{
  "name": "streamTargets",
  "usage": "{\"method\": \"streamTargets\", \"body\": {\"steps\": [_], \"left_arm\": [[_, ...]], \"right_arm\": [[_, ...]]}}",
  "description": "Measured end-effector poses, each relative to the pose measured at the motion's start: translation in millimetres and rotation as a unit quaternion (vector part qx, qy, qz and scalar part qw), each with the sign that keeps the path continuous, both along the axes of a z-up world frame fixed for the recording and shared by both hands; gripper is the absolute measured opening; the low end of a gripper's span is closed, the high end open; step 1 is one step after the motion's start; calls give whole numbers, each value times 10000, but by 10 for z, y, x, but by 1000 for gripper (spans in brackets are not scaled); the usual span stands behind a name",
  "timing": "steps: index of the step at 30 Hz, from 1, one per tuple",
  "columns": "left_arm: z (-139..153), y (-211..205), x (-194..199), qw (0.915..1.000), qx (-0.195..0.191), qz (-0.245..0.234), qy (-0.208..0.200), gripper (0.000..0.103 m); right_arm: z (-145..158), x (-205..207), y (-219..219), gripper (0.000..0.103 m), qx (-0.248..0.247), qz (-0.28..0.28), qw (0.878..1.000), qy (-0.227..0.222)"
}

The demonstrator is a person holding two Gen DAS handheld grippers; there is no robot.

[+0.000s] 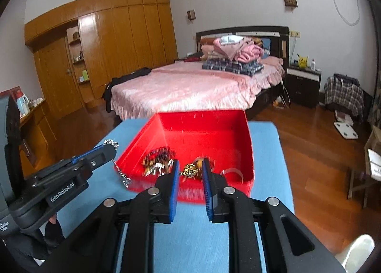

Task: Organize jewelry
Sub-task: 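Carry chain and pendant into the red tin and open both tools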

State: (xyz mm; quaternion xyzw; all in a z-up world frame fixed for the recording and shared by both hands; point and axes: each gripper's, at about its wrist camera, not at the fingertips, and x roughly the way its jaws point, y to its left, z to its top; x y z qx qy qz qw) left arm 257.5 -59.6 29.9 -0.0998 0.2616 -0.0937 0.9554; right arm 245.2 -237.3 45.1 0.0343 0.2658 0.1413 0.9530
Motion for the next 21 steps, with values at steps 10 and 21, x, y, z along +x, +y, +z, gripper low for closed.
{"method": "streamTargets", "body": {"steps": [10,21], "left_arm": [[243,-102,484,9992,-3,-122,-393,13],[103,-145,899,9995,15,-163,-254,13]], "right_arm": [[115,486,10,19,-1,-5,9998,-175],[-66,801,2,19,-4,-13,10000,4]]}}
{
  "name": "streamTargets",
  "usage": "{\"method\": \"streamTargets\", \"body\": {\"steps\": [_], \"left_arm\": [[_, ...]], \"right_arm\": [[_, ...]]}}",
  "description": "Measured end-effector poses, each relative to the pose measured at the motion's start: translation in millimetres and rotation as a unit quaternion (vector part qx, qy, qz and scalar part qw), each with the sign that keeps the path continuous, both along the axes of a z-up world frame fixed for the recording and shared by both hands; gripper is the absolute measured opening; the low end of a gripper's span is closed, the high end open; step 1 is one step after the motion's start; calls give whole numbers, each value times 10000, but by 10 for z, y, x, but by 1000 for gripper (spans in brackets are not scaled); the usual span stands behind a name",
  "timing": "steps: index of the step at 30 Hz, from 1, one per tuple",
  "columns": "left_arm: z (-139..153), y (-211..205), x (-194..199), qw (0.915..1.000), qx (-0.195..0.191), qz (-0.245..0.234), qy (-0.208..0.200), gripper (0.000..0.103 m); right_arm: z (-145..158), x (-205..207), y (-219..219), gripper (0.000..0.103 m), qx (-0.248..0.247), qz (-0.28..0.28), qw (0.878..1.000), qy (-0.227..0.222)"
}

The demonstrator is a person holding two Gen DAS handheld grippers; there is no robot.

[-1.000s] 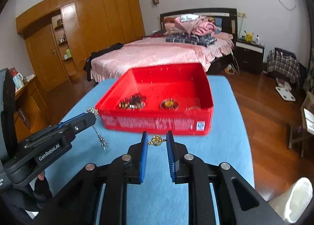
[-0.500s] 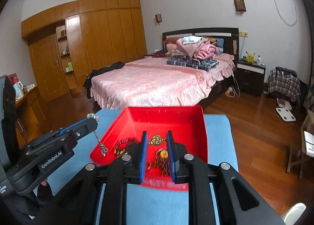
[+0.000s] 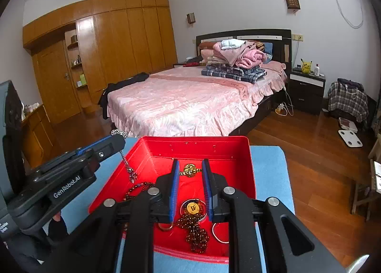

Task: Organize jewelry
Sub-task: 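Carry chain and pendant into the red tin and open both tools, then withdraw both tools from the red tin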

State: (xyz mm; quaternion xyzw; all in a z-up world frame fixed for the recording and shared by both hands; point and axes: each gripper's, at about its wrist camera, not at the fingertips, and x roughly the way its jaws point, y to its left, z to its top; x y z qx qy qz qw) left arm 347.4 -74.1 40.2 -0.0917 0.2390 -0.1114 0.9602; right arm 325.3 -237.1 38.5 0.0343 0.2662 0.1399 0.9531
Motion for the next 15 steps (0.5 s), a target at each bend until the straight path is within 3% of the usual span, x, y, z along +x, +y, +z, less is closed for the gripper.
{"method": "streamTargets", "body": {"steps": [15], "left_arm": [[-332,-58,481,9988,93,-186,442,15]], "right_arm": [[-287,479,50,20,-247,-147,9988,403]]}}
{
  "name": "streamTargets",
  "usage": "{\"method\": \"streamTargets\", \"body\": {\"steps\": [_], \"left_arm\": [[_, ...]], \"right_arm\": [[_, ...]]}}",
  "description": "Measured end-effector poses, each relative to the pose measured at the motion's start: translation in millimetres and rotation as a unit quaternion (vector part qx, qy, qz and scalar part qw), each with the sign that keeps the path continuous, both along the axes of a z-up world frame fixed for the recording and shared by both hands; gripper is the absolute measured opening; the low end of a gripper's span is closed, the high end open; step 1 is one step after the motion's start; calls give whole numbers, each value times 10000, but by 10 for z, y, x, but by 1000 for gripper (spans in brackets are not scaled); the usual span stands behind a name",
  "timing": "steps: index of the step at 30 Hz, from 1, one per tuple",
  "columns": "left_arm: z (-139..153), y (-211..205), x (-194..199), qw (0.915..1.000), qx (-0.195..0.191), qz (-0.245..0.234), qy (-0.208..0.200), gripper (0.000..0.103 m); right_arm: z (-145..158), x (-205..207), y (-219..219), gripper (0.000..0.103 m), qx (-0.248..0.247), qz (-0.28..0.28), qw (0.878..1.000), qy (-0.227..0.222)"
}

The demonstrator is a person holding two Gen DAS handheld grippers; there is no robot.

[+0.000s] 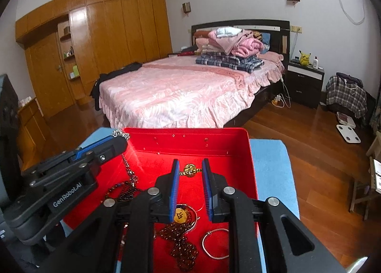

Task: Organize jewelry
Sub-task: 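Withdraw both tools from the red tin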

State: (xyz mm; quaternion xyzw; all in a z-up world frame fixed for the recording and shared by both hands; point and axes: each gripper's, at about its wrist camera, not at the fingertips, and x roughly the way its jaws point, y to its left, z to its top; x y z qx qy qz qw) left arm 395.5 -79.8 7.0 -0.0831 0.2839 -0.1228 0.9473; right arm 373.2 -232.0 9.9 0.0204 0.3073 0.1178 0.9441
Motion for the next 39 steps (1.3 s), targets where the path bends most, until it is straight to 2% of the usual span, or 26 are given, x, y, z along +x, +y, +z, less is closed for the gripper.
{"method": "streamTargets", "body": {"steps": [1,2,4,8,9,11,18,24,34,39], "left_arm": [[-30,1,42,10000,22,-33,90,16],[-47,15,64,9999,37,-16,140,18],[-33,72,47,9999,27,11,137,37],[38,159,-65,9999,-8,92,54,45],[57,169,-102,9999,10,120,34,50],[95,173,-170,9998,75,181,-5,57],[214,249,-543,9990,239,332,-175,89],[278,352,-894,9985,329,416,-163,93],[431,386,-1425,9966,589,475,-337,96],[545,408,-1634,9962,563,475,-471,96]], "right_arm": [[-16,19,-15,28,-19,-52,10000,40],[-22,22,-36,31,-12,-74,10000,60],[-7,-7,-72,32,-76,-120,9999,-4],[60,-89,-140,39,-55,-177,9998,-75],[77,-110,-145,42,-65,-182,9998,-92],[116,-177,-150,55,-86,-185,9997,-129],[223,-475,-184,79,59,-187,9995,-238],[317,-805,-175,95,196,-104,9993,-303],[535,-1276,-167,97,479,76,9978,-450],[639,-1442,-148,97,491,127,9972,-548]]}}
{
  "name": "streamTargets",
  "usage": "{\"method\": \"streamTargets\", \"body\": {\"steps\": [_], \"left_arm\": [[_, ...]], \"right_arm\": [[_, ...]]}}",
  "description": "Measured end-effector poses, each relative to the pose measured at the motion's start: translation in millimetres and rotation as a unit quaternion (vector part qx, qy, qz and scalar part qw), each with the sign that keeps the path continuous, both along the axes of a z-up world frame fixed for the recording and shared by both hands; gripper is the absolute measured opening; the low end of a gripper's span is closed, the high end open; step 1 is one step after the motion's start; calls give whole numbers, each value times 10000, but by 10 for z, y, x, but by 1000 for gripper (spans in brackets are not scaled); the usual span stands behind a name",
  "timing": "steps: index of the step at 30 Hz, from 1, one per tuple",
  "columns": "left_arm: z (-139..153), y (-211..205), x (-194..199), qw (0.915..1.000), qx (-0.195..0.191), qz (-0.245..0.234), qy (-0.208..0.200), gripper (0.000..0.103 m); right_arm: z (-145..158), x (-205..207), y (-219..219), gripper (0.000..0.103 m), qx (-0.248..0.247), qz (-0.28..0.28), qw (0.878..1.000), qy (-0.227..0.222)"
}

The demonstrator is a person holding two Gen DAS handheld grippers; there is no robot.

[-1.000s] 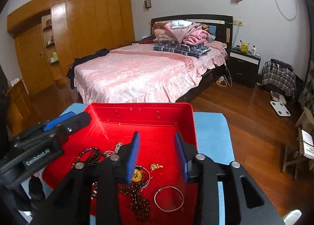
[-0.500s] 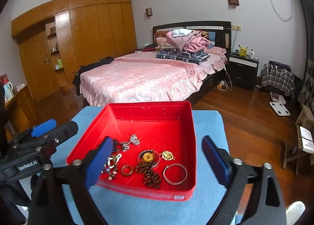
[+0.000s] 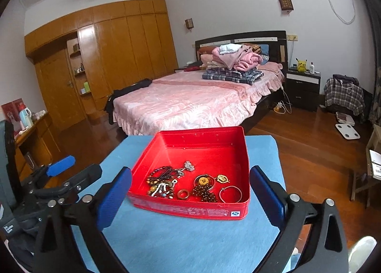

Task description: Organize jewelry

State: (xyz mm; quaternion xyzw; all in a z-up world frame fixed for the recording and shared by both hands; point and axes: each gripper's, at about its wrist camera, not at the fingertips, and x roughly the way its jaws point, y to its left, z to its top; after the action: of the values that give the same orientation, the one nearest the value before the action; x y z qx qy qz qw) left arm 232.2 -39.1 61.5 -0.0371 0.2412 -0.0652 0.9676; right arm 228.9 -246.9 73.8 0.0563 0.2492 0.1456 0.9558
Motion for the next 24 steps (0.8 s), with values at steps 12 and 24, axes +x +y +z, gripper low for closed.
{"method": "streamTargets", "body": {"steps": [12,24], "left_arm": [[199,16,-315,9995,103,71,-274,96],[268,25,-408,9992,115,93,-359,96]], "right_arm": [[128,-304,53,97,-115,51,9998,-172],[164,-382,62,97,-161,58,9996,-220]]}}
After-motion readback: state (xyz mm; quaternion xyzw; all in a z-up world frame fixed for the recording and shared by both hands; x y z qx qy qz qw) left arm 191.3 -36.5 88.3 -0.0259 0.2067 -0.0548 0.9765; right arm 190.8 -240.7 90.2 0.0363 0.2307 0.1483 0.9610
